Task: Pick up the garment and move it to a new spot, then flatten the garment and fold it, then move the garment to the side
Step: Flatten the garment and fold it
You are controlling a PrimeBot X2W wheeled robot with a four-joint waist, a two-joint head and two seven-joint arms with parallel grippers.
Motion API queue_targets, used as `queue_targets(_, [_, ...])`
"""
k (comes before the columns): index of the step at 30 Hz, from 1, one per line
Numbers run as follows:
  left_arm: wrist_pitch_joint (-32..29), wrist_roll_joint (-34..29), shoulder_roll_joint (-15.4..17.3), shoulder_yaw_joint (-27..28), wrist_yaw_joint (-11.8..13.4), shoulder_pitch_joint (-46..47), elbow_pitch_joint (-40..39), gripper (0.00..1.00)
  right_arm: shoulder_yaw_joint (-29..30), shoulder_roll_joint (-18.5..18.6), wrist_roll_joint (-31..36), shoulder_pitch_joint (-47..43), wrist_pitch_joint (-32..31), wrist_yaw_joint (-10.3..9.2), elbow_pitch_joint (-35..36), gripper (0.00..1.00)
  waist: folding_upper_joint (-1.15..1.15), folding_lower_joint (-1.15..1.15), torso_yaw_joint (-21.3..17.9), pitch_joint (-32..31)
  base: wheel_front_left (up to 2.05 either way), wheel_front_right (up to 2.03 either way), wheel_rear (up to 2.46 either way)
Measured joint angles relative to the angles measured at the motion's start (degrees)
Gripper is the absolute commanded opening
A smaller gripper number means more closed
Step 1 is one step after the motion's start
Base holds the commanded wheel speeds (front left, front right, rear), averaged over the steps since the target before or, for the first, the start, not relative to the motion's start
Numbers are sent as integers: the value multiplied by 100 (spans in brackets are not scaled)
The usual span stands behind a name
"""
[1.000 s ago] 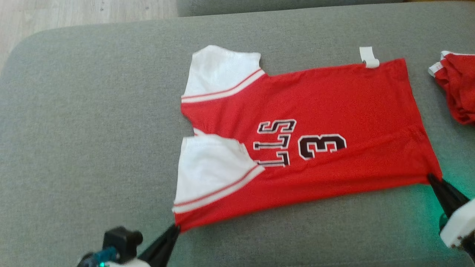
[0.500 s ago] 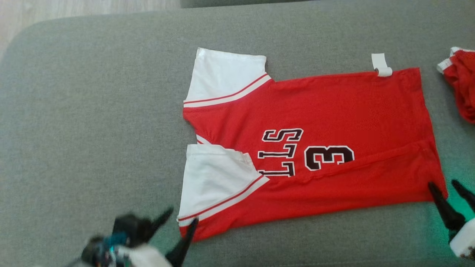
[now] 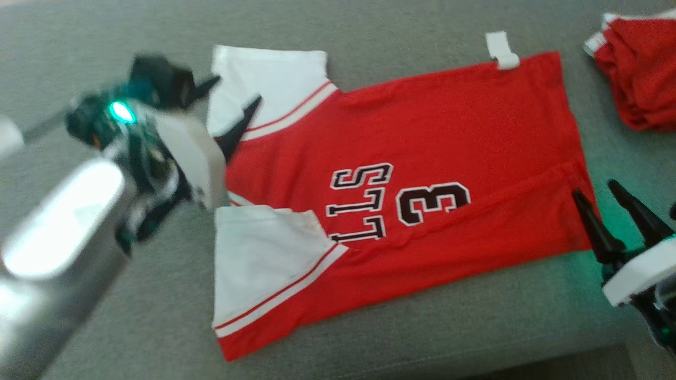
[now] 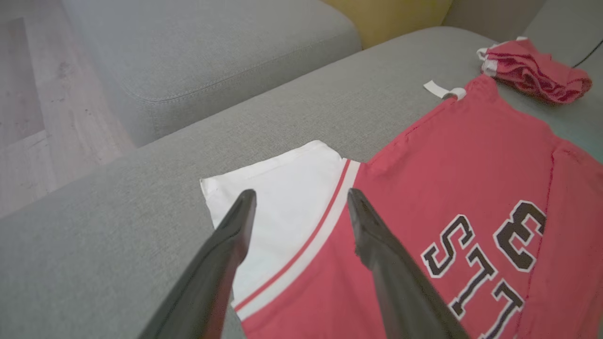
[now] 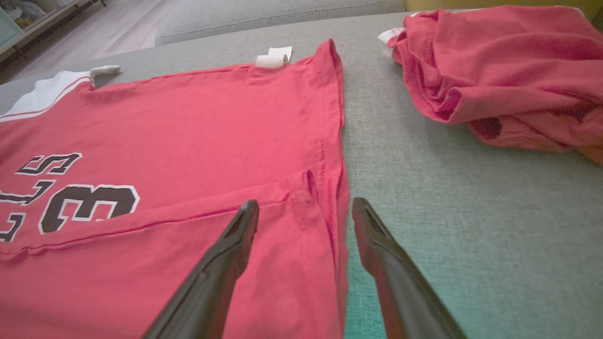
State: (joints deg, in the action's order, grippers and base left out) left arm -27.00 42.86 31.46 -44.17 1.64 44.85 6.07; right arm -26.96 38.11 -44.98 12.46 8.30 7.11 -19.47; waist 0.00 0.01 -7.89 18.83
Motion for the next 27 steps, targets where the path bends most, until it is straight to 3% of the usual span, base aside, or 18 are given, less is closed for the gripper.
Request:
queue_targets(6, [-671,-188,-2,-12,-222,1204,1368,100,7,-267,222,403,-127,0,104,100,0,0,-468,344,0,0,0])
queue_targets(11, [-970,-334,49,-57,-224,1502,2113,100,-54,-383,246,527,-134,0,85,100,0,0,-767,539,0,0,0])
queue_targets(17, [-942,-695,255,-255,-323,1574,2818,100,-140,-474,257,631,-126,0,-19,100,0,0,-1063,757,0,0,0])
queue_targets(24, [-669,-781,241,-258,-326,1805,3085,100,-216,-472,236,725,-116,0,-133,100,0,-1,-1099,892,0,0,0])
queue_targets(25, [-669,-780,232,-258,-372,1832,3114,93,-219,-470,235,733,-116,0,-156,100,0,-1,-1090,902,0,0,0])
queue_targets(26, [-667,-773,216,-253,-409,1854,3143,79,-221,-469,229,744,-116,0,-168,100,0,-1,-1083,910,0,0,0])
queue_targets(27, [-639,-745,196,-250,-428,1867,3172,53,-230,-469,216,763,-116,0,-172,100,0,-1,-1077,915,0,0,0])
